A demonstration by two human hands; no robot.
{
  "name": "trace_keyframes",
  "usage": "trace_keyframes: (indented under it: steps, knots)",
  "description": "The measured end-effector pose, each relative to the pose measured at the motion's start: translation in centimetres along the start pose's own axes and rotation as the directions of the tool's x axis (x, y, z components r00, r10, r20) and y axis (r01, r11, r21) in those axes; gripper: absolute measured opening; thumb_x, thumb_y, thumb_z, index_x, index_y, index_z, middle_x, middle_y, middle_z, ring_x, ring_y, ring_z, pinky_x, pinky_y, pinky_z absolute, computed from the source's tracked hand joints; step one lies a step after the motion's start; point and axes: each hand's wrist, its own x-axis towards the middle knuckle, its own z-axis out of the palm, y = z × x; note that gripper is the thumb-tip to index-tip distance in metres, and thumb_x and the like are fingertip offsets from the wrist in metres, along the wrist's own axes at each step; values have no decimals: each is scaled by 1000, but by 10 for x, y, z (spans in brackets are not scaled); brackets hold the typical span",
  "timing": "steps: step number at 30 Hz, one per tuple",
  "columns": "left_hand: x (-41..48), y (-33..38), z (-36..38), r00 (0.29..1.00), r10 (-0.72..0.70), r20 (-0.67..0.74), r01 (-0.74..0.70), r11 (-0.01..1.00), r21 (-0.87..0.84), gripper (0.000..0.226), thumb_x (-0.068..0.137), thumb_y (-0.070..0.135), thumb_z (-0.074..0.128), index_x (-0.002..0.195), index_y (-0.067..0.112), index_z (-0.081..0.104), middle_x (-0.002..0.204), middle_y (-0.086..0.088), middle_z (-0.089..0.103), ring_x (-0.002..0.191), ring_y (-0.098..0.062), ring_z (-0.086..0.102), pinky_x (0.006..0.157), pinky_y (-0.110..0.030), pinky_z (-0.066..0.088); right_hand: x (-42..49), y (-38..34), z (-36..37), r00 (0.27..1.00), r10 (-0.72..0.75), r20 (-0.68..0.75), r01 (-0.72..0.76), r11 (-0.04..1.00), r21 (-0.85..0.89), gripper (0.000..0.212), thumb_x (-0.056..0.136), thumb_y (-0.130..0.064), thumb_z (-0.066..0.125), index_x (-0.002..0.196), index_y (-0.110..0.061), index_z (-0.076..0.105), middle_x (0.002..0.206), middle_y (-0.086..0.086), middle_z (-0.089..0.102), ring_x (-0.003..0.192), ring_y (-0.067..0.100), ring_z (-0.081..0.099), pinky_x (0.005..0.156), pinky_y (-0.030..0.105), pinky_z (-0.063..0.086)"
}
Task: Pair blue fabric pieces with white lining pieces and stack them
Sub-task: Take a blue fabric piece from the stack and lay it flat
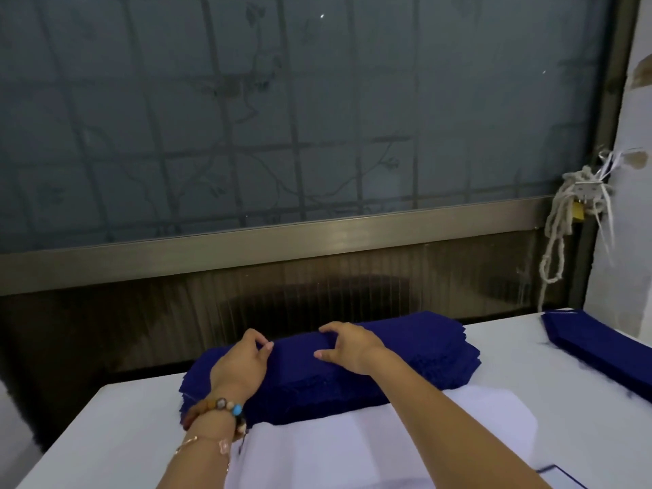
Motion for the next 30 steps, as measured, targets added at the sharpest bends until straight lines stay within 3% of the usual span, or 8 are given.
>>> trace_keyframes:
  steps: [13, 16, 19, 27, 30]
  knots:
    - [-4, 5, 9, 993, 55, -108, -34, 982, 186, 14, 100, 42, 42, 99, 29, 36, 78, 9, 53, 65, -5, 48, 54, -23, 34, 4, 3, 0, 1000, -25, -11, 26, 999, 32, 57, 89, -43, 64, 139, -33, 40, 124, 8, 60, 113, 25, 56, 96, 39, 48]
    - [-9, 14, 16, 975, 138, -171, -77, 943, 325, 8, 100, 31, 43, 106, 27, 40, 98, 7, 54, 87, -10, 51, 74, -27, 46, 4, 3, 1, 999, -34, -8, 34, 999, 11, 62, 90, -43, 62, 145, -33, 35, 127, 9, 59, 116, 27, 55, 98, 40, 47]
    - [-10, 18, 23, 953, 240, -188, -112, 849, 516, 27, 98, 25, 46, 124, 25, 39, 122, 2, 46, 112, -17, 43, 96, -33, 36, 2, 4, 2, 999, -48, -5, 48, 999, 1, 57, 91, -43, 61, 143, -33, 39, 125, 9, 60, 114, 26, 56, 97, 39, 48]
    - [-5, 10, 22, 973, 201, -114, -119, 858, 501, 35, 102, 28, 37, 136, 29, 40, 131, 4, 43, 122, -16, 39, 105, -35, 30, -1, 4, 4, 995, -94, -33, 94, 996, 7, 37, 92, -40, 61, 127, -35, 49, 110, 3, 61, 99, 21, 57, 84, 34, 50]
    - [-2, 10, 17, 965, 235, -114, -142, 838, 526, 33, 101, 30, 40, 134, 30, 41, 128, 4, 42, 122, -16, 39, 108, -37, 27, -1, 4, 4, 995, -92, -33, 92, 996, 5, 36, 92, -40, 61, 124, -36, 48, 113, 4, 63, 99, 20, 58, 84, 33, 49]
